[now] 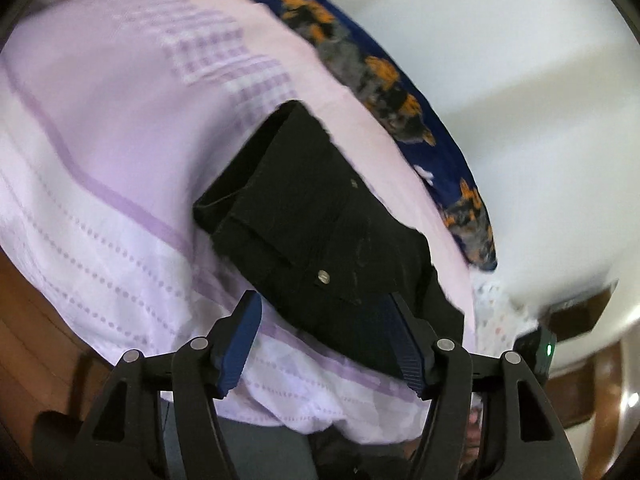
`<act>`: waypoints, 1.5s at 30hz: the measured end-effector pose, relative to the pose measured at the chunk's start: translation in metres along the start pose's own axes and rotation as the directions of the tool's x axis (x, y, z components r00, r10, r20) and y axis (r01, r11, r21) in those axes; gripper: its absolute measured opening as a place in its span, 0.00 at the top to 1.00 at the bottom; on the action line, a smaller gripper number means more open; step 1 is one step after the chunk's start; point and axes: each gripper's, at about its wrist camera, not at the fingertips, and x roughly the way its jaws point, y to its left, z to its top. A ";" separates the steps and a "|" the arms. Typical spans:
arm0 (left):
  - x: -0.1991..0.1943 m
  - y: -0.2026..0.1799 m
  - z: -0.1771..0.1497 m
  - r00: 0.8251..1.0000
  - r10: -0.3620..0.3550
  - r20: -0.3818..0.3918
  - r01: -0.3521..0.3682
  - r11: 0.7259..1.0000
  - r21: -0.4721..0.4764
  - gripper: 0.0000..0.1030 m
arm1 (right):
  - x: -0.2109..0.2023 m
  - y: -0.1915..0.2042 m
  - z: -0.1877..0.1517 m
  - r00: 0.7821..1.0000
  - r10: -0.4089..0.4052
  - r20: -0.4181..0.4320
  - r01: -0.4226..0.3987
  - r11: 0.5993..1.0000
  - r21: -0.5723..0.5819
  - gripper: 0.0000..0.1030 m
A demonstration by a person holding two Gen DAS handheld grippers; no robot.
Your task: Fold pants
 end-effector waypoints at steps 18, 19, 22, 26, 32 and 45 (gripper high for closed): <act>0.023 0.047 0.030 0.995 0.017 0.096 -0.005 0.992 -0.127 0.38 | -0.003 -0.001 0.005 0.998 -0.056 0.020 0.055 0.998 0.014 0.32; 0.024 0.048 0.032 0.994 0.019 0.103 -0.005 0.991 -0.135 0.38 | -0.003 0.000 0.006 0.998 -0.055 0.023 0.055 0.998 0.011 0.32; 0.028 0.041 0.031 0.991 0.050 0.124 -0.035 0.992 -0.120 0.38 | -0.003 0.001 0.007 0.998 -0.054 0.031 0.054 0.998 0.015 0.31; 0.033 0.029 0.030 0.978 0.169 0.123 -0.166 0.986 -0.030 0.67 | -0.009 0.000 0.010 0.997 -0.045 0.058 0.043 0.999 0.034 0.31; 0.021 -0.013 0.030 0.962 0.212 0.170 -0.224 0.973 0.056 0.78 | -0.030 -0.014 0.017 0.992 -0.044 0.117 0.036 0.997 0.074 0.31; 0.035 -0.203 -0.016 0.987 0.003 0.163 -0.092 0.837 0.539 0.83 | -0.093 -0.077 0.013 0.958 -0.074 0.278 0.021 0.981 0.192 0.31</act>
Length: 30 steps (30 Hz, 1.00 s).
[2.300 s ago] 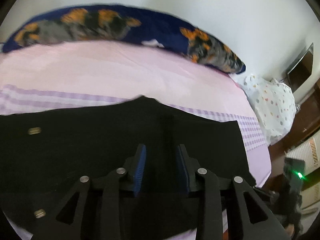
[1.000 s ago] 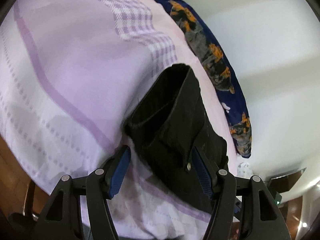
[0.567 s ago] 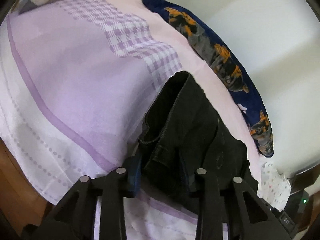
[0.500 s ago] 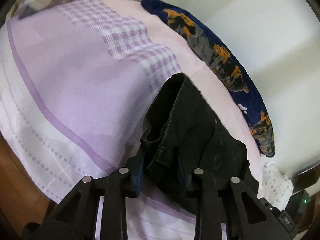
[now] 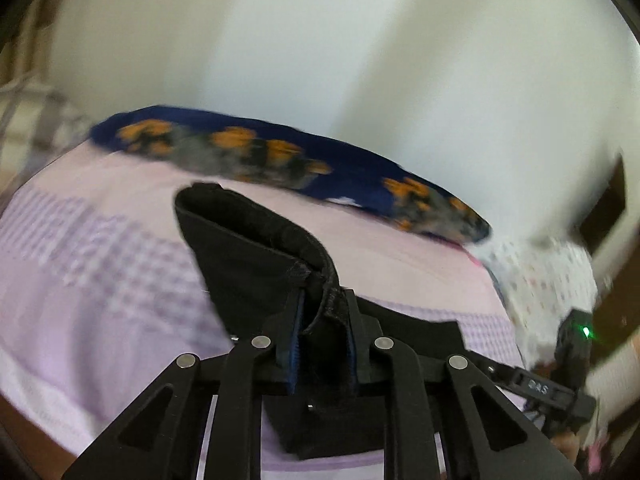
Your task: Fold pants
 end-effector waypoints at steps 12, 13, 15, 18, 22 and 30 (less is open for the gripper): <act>0.097 -0.141 -0.056 0.950 -0.137 -0.280 0.208 0.947 0.244 0.84 | -0.039 -0.082 -0.005 0.995 -0.065 0.072 0.055 0.990 0.127 0.31; 0.106 -0.149 -0.063 0.942 -0.131 -0.309 0.215 0.942 0.257 0.84 | -0.042 -0.088 -0.006 0.995 -0.066 0.075 0.055 0.989 0.139 0.31; 0.119 -0.161 -0.077 0.927 -0.116 -0.358 0.223 0.935 0.275 0.84 | -0.045 -0.098 -0.007 0.994 -0.070 0.078 0.057 0.986 0.158 0.31; 0.140 -0.168 -0.100 0.910 -0.069 -0.408 0.207 0.930 0.304 0.83 | -0.047 -0.109 -0.008 0.994 -0.071 0.083 0.055 0.982 0.180 0.31; 0.150 -0.171 -0.110 0.905 -0.063 -0.421 0.212 0.924 0.319 0.81 | -0.045 -0.117 -0.011 0.995 -0.065 0.077 0.049 0.980 0.195 0.31; 0.123 -0.170 -0.094 0.896 -0.186 -0.403 0.314 0.907 0.281 0.70 | -0.041 -0.106 -0.007 0.997 -0.040 0.072 0.028 0.988 0.155 0.31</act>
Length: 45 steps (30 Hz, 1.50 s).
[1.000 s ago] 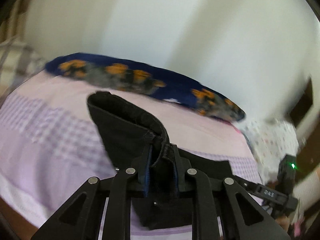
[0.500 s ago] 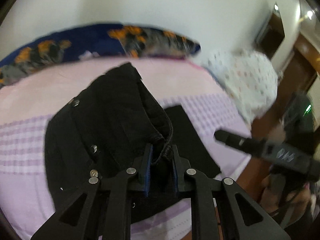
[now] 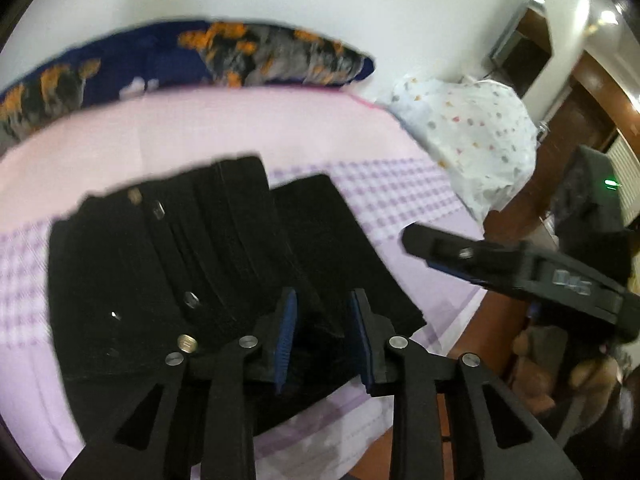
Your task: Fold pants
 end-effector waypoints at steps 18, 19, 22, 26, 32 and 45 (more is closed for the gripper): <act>-0.035 0.092 -0.044 0.974 0.225 0.007 -0.223 0.967 -0.125 0.54 | 0.063 0.014 -0.016 0.954 0.183 -0.240 -0.165 0.982 0.091 0.61; -0.033 0.093 -0.047 0.973 0.229 0.003 -0.227 0.966 -0.123 0.54 | 0.068 0.014 -0.016 0.952 0.179 -0.247 -0.161 0.983 0.094 0.61; -0.029 0.093 -0.051 0.973 0.230 -0.011 -0.230 0.966 -0.121 0.54 | 0.079 0.014 -0.017 0.955 0.154 -0.252 -0.133 0.986 0.100 0.61; -0.031 0.095 -0.050 0.975 0.221 -0.011 -0.221 0.967 -0.131 0.54 | 0.082 0.019 -0.016 0.967 0.107 -0.232 -0.095 0.994 0.061 0.87; -0.037 0.101 -0.044 0.976 0.219 0.001 -0.216 0.963 -0.163 0.54 | 0.067 0.035 -0.016 0.967 0.148 -0.207 -0.153 0.988 -0.007 0.94; -0.029 0.100 -0.051 0.971 0.236 -0.025 -0.237 0.962 -0.134 0.54 | 0.073 0.001 -0.018 0.950 0.149 -0.273 -0.116 0.984 0.136 0.73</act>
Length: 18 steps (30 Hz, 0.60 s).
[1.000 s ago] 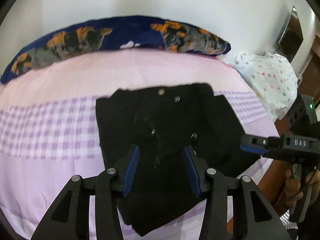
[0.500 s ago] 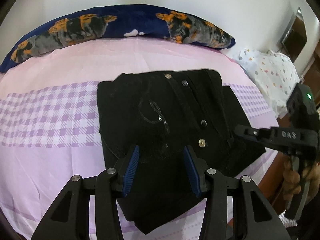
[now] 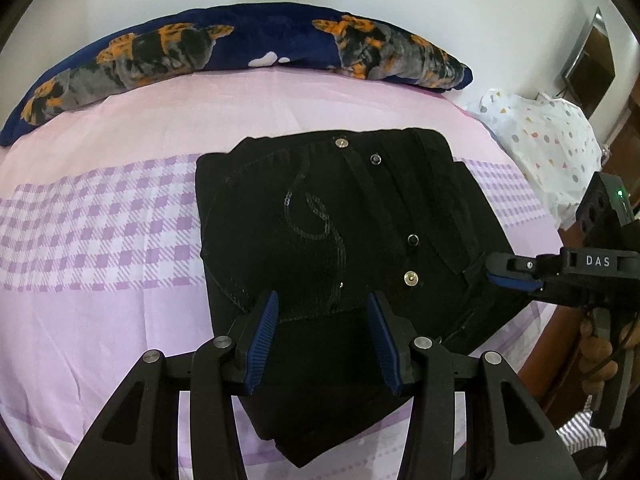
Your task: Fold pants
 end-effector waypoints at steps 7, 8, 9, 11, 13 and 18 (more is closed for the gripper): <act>0.006 0.001 -0.005 1.000 -0.001 -0.013 0.001 1.000 0.001 0.54 | -0.003 0.006 0.008 1.000 0.026 0.004 -0.026 1.000 -0.005 0.73; 0.007 0.001 -0.005 1.000 0.001 -0.016 -0.001 1.000 0.003 0.54 | -0.004 0.006 0.007 1.000 0.026 -0.003 -0.026 1.000 -0.010 0.73; 0.007 0.001 -0.005 1.000 0.003 -0.018 -0.003 1.000 0.004 0.54 | -0.003 0.007 0.006 1.000 0.023 -0.014 -0.023 1.000 -0.019 0.73; 0.008 0.002 -0.006 1.000 0.003 -0.019 -0.003 1.000 0.001 0.54 | 0.002 0.005 0.004 0.999 0.011 -0.039 -0.012 1.000 -0.022 0.73; 0.008 0.003 -0.006 1.000 -0.005 -0.018 0.005 1.000 -0.007 0.54 | 0.006 0.003 0.002 0.999 0.019 -0.047 -0.020 1.000 -0.013 0.73; 0.009 0.004 -0.007 1.000 -0.010 -0.016 0.010 1.000 -0.011 0.54 | 0.016 0.003 0.010 0.999 0.045 -0.007 -0.045 0.999 0.012 0.70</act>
